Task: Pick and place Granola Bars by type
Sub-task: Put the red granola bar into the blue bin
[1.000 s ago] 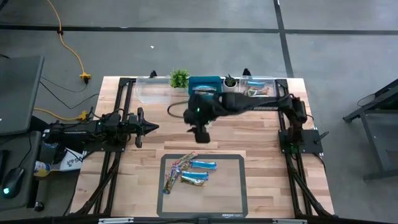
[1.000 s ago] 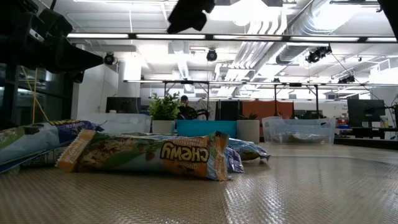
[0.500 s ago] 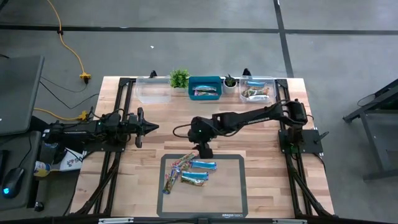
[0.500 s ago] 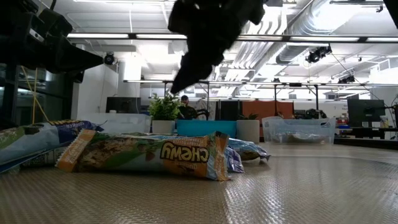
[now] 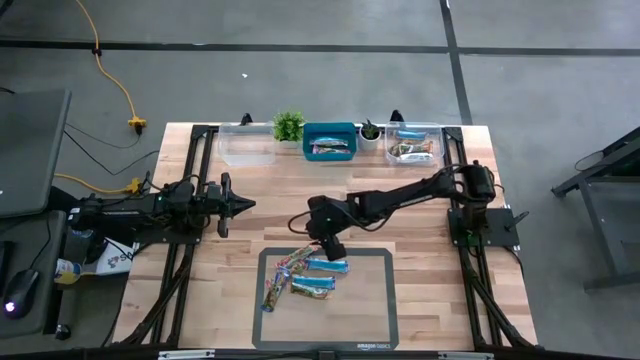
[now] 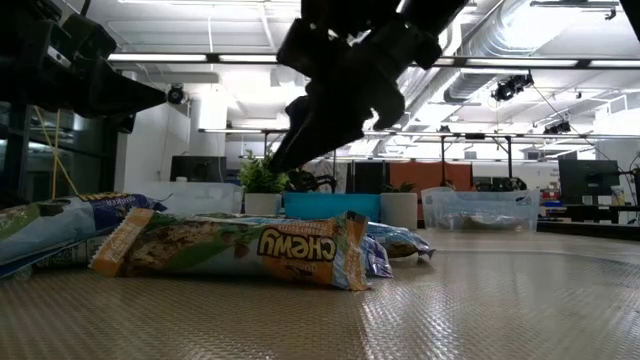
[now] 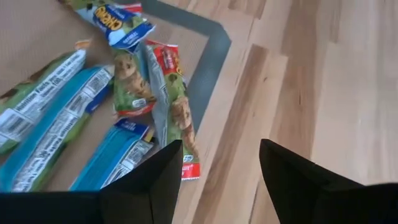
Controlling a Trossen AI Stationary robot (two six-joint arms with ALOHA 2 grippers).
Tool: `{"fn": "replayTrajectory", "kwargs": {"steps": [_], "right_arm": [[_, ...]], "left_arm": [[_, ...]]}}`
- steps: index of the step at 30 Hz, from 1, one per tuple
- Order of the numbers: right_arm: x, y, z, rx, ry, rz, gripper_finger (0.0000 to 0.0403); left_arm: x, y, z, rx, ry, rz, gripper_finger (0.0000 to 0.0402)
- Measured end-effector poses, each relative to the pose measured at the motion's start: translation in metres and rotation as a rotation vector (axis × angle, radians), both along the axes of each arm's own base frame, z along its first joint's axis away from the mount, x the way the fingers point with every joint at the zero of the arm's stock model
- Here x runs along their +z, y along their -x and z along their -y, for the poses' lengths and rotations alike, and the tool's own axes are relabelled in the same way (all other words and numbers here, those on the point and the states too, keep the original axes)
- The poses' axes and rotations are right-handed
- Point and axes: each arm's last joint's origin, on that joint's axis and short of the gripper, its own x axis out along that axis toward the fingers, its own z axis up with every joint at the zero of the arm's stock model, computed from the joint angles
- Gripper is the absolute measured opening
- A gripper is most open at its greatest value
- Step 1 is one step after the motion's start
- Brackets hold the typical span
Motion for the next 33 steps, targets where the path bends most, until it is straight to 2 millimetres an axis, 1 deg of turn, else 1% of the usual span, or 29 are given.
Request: {"fn": "replayTrajectory", "kwargs": {"steps": [7,13,19,22,25,30,33], "right_arm": [[-0.015,0.007,-0.002,0.01,-0.017,0.008,0.0197],[-0.02,0.007,-0.007,0.026,-0.026,0.027,0.0197],[-0.027,0.001,-0.01,0.038,-0.035,0.065,0.0197],[-0.032,0.001,-0.009,0.025,-0.033,0.056,0.0197],[-0.033,0.0,-0.01,0.037,-0.046,0.062,0.0197],[-0.046,-0.002,-0.011,0.047,-0.064,0.035,0.0197],[-0.048,-0.004,-0.011,0.047,-0.065,0.044,0.0197]], "left_arm": [[0.0,0.0,0.0,0.0,0.0,0.0,0.0001],[0.0,0.0,0.0,0.0,0.0,0.0,0.0001],[0.0,0.0,0.0,0.0,0.0,0.0,0.0001],[0.0,0.0,0.0,0.0,0.0,-0.001,0.0001],[0.0,0.0,0.0,0.0,0.0,0.0,0.0001],[0.0,0.0,0.0,0.0,0.0,0.0,0.0001],[0.0,0.0,0.0,0.0,0.0,0.0,0.0001]]}}
